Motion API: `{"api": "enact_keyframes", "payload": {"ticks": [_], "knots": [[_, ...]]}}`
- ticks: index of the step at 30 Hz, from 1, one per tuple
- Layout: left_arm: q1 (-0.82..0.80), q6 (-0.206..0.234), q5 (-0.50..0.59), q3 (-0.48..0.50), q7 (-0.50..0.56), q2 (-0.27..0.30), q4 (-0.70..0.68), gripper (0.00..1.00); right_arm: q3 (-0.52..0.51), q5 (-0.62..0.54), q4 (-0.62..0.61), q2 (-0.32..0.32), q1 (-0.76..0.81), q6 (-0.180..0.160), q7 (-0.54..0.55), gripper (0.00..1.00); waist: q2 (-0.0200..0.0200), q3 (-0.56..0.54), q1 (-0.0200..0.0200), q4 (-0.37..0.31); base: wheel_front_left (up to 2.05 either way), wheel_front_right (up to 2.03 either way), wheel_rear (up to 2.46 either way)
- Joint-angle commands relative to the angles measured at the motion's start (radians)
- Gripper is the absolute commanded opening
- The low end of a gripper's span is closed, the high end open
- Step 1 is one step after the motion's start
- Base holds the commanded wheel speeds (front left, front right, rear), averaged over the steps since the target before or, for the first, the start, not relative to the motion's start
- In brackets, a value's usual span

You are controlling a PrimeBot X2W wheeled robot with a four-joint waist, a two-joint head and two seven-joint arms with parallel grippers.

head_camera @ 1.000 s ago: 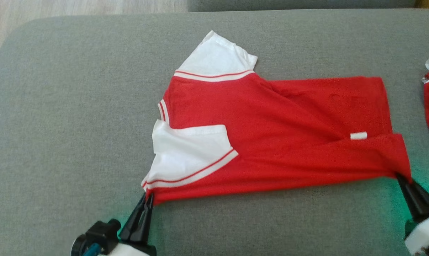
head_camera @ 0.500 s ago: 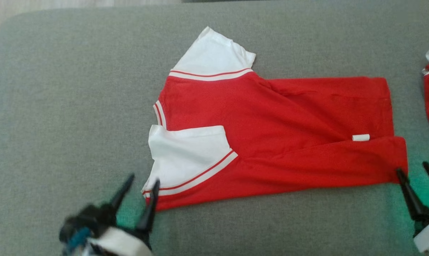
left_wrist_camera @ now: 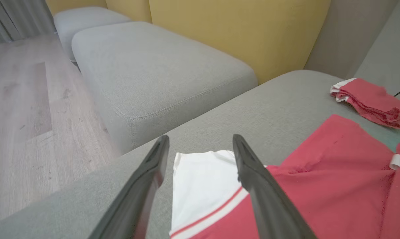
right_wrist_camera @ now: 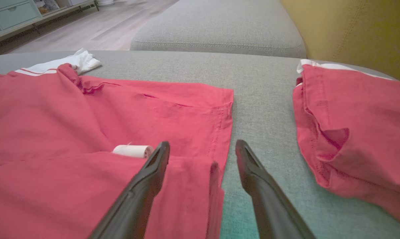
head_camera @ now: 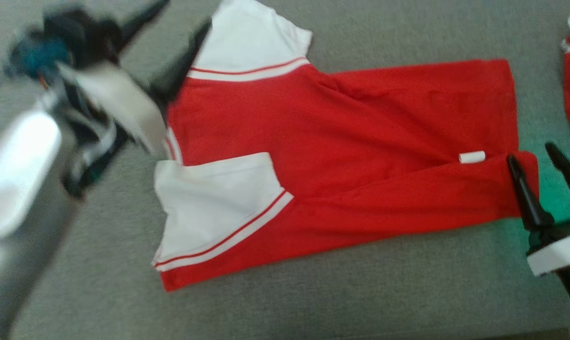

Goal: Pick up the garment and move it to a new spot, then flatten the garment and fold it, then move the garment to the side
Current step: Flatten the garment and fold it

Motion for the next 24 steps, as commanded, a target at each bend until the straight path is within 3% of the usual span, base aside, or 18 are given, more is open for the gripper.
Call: {"api": "enact_keyframes", "payload": {"ticks": [1,8,11,24], "knots": [[-0.113,-0.005,-0.035,0.014,0.036,0.067,0.013,1.00,0.010,-0.007,-0.033,-0.021,-0.013,-0.001,0.000,1.00,0.0000,0.075,-0.0002,-0.066,0.00,0.00,0.00],[-0.390,-0.006,-0.161,-0.128,0.176,0.138,0.215,1.00,0.014,-0.018,-0.063,0.012,-0.052,-0.001,-0.008,1.00,0.0000,0.170,-0.0002,-0.159,0.00,0.00,0.00],[-0.458,-0.006,-0.166,-0.187,0.198,0.181,0.281,1.00,0.019,-0.024,-0.065,0.025,-0.063,-0.001,-0.015,1.00,0.0000,0.193,-0.0002,-0.199,0.00,0.00,0.00],[-0.540,-0.006,-0.270,-0.311,0.190,0.262,0.420,1.00,0.023,-0.020,-0.028,0.055,-0.066,-0.001,-0.046,1.00,0.0000,0.230,-0.0002,-0.278,0.00,0.00,0.00]]}}
